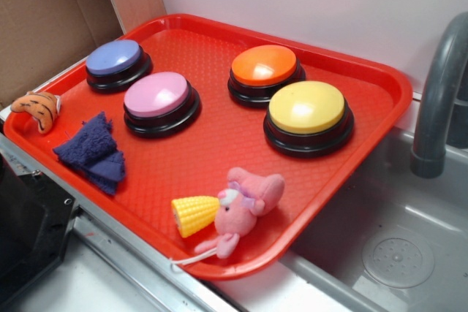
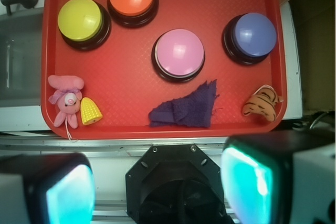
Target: Push the pink button.
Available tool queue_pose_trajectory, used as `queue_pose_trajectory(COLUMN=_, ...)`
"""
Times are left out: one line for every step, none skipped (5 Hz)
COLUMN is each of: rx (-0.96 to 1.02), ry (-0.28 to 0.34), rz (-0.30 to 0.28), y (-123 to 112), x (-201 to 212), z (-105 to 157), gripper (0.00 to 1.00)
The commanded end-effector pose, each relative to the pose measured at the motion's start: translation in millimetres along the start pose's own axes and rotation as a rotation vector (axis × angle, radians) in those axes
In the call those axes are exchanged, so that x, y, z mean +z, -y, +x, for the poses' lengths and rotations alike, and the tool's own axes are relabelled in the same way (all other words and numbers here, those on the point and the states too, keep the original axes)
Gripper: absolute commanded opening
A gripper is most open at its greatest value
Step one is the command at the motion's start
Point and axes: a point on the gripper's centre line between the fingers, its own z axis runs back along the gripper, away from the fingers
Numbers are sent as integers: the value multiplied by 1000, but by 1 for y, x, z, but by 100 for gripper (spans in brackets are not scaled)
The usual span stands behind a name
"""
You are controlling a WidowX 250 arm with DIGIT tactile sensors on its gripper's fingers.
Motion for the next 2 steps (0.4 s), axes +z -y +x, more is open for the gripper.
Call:
queue_pose_trajectory(rx=0, ry=0, rz=0, y=0, x=0, z=0, gripper=100)
queue_pose_trajectory(rx=60, ry=-92, rz=123, y=-23, x=-36, z=33, gripper=100)
